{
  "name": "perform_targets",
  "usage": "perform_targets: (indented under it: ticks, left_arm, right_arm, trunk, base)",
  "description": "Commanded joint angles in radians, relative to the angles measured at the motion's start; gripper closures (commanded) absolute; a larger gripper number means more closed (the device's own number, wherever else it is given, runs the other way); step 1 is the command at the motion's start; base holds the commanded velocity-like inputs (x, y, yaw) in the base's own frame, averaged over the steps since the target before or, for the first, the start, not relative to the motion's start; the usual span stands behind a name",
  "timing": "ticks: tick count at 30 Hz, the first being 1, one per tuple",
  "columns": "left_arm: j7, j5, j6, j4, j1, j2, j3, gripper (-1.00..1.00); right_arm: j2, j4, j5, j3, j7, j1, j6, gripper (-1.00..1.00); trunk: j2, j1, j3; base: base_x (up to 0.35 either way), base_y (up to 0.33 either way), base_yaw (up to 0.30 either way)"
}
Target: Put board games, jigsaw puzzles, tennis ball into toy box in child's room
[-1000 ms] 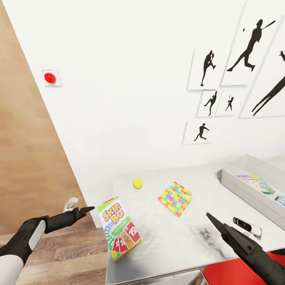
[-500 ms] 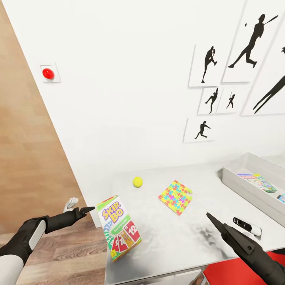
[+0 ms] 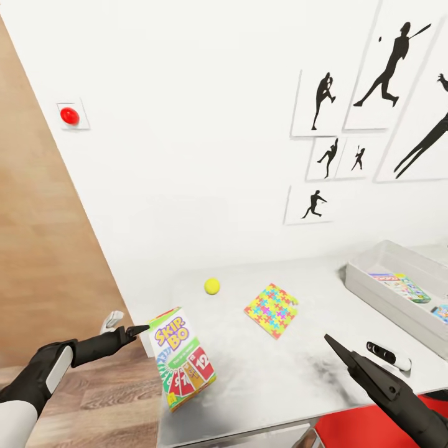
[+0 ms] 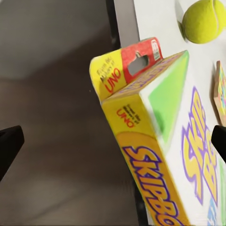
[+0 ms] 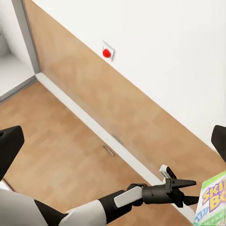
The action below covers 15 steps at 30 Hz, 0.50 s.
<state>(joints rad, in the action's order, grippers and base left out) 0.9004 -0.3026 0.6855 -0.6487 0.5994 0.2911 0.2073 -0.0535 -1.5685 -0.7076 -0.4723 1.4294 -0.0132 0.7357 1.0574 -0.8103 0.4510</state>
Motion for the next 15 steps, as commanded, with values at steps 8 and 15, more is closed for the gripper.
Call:
perform_targets:
  ticks: [8, 15]
  left_arm:
    - [0.002, -0.003, 0.006, 0.000, 0.001, 0.000, 0.000, -1.00]
    - [0.002, -0.003, 0.006, 0.000, 0.001, 0.001, 0.000, -1.00]
  right_arm:
    - [0.000, 0.000, -0.003, 0.000, 0.002, -0.001, 0.010, -1.00]
    - [0.000, 0.001, -0.003, 0.000, 0.002, -0.001, 0.010, -1.00]
  trunk:
    - [0.001, 0.000, 0.001]
    - [0.001, 0.000, 0.001]
  base:
    - [0.000, -0.101, 0.000]
    - [0.000, -0.011, 0.000]
